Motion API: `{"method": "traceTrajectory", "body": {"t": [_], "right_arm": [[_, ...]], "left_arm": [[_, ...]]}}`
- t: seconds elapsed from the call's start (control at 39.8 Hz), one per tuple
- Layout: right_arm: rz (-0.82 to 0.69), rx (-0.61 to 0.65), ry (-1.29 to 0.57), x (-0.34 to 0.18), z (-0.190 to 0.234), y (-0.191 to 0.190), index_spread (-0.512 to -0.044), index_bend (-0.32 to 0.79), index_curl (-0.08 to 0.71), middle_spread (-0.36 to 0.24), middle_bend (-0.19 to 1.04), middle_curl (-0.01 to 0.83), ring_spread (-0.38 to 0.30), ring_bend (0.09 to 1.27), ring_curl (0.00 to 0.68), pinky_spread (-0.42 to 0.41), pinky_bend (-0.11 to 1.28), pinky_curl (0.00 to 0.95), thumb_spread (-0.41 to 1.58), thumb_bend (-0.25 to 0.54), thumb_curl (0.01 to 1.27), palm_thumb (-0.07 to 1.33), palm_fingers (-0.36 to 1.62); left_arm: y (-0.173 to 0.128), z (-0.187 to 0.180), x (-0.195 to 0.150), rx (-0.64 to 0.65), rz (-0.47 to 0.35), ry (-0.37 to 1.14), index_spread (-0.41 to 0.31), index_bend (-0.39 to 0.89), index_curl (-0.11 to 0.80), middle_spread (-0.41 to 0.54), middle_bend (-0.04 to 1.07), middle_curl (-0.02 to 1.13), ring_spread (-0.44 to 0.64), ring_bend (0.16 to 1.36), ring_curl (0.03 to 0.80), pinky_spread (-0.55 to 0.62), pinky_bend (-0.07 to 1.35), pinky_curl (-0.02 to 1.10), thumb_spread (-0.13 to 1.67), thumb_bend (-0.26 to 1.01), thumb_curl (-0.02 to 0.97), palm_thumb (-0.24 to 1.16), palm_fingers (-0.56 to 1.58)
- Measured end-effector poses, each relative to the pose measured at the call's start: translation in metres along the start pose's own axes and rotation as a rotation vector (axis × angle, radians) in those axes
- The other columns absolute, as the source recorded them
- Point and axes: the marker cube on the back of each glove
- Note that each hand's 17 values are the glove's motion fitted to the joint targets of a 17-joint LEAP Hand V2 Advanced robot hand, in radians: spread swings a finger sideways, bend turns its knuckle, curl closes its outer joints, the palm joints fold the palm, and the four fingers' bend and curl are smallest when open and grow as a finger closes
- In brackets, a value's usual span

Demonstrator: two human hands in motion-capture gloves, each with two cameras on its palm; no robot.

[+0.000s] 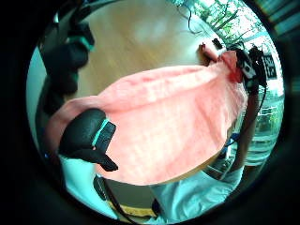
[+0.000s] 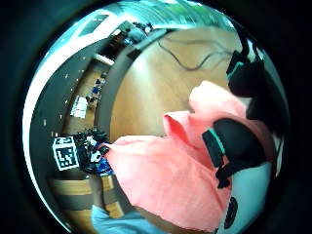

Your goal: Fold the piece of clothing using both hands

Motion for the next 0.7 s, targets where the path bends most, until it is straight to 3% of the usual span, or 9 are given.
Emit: {"method": "traceTrajectory", "body": {"t": [0.08,0.2,0.33,0.38,0.45,0.53,0.55,0.63,0.7], "right_arm": [[0.029,0.161,0.049,0.014,-0.005,0.001,-0.292,0.22,0.419,-0.202,0.56,0.514,-0.212,0.74,0.497,-0.25,0.65,0.461,1.13,-0.01,0.33,0.92,1.04],[0.15,0.265,0.045,0.018,-0.031,0.088,-0.304,0.24,0.444,-0.21,0.46,0.484,-0.205,0.56,0.45,-0.167,0.54,0.432,1.11,-0.022,0.35,0.91,0.88],[0.361,0.154,-0.01,0.034,-0.021,0.163,-0.305,0.23,0.453,-0.174,0.39,0.458,-0.144,0.43,0.408,-0.057,0.46,0.405,1.13,-0.031,0.35,0.85,0.77],[0.421,0.092,-0.024,0.041,-0.009,0.178,-0.295,0.17,0.435,-0.12,0.33,0.441,-0.057,0.37,0.386,0.036,0.46,0.397,1.16,-0.055,0.34,0.77,0.59],[0.485,-0.026,-0.034,0.047,0.014,0.189,-0.287,0.13,0.434,-0.023,0.25,0.421,0.034,0.33,0.387,0.126,0.42,0.399,1.2,-0.061,0.33,0.67,0.27],[0.52,-0.104,-0.034,0.049,0.031,0.191,-0.286,0.1,0.404,0.037,0.21,0.402,0.089,0.32,0.37,0.179,0.4,0.382,1.23,-0.043,0.32,0.63,0.14],[0.526,-0.117,-0.041,0.049,0.036,0.191,-0.287,0.08,0.386,0.054,0.2,0.397,0.103,0.32,0.365,0.193,0.4,0.378,1.25,-0.03,0.32,0.63,0.1],[0.533,-0.136,-0.083,0.048,0.052,0.187,-0.281,0.07,0.349,0.088,0.18,0.382,0.138,0.34,0.348,0.225,0.43,0.363,1.3,0.01,0.33,0.69,0.08],[0.532,-0.12,-0.109,0.046,0.059,0.186,-0.258,0.06,0.315,0.109,0.2,0.379,0.126,0.41,0.351,0.195,0.43,0.355,1.34,0.069,0.35,0.79,0.14]], "left_arm": [[0.0,-0.001,-0.006,0.088,-0.03,-0.071,-0.282,0.12,0.427,-0.328,0.56,0.51,-0.37,0.89,0.482,-0.28,0.55,0.47,1.09,-0.03,0.308,0.58,0.91],[0.042,-0.011,0.008,0.179,-0.029,-0.134,-0.251,0.13,0.413,-0.297,0.45,0.47,-0.34,0.79,0.448,-0.22,0.52,0.46,1.08,-0.03,0.304,0.55,0.86],[0.074,-0.001,0.032,0.156,0.004,-0.086,-0.234,0.13,0.399,-0.281,0.37,0.44,-0.31,0.68,0.404,-0.18,0.49,0.45,1.08,-0.03,0.301,0.53,0.86],[0.084,0.009,0.04,0.093,0.009,-0.048,-0.23,0.14,0.396,-0.267,0.32,0.42,-0.29,0.64,0.385,-0.17,0.49,0.45,1.1,-0.03,0.297,0.51,0.83],[0.087,0.035,0.045,-0.03,-0.003,-0.008,-0.206,0.14,0.399,-0.208,0.24,0.42,-0.2,0.58,0.382,-0.12,0.49,0.46,1.16,-0.03,0.281,0.47,0.64],[0.081,0.065,0.045,-0.142,-0.032,0.018,-0.183,0.16,0.403,-0.137,0.18,0.42,-0.11,0.51,0.371,-0.06,0.49,0.47,1.21,-0.04,0.263,0.41,0.5],[0.08,0.07,0.044,-0.176,-0.041,0.027,-0.16,0.13,0.393,-0.075,0.14,0.4,-0.02,0.48,0.362,-0.01,0.5,0.47,1.25,-0.06,0.242,0.34,0.33],[0.086,0.071,0.042,-0.254,-0.046,0.074,-0.123,0.1,0.377,0.038,0.14,0.4,0.13,0.49,0.37,0.1,0.54,0.49,1.32,-0.09,0.183,0.15,0.15],[0.088,0.077,0.039,-0.28,-0.034,0.152,-0.105,0.11,0.359,0.087,0.13,0.36,0.22,0.51,0.341,0.19,0.53,0.46,1.35,-0.07,0.154,0.04,0.1]]}}
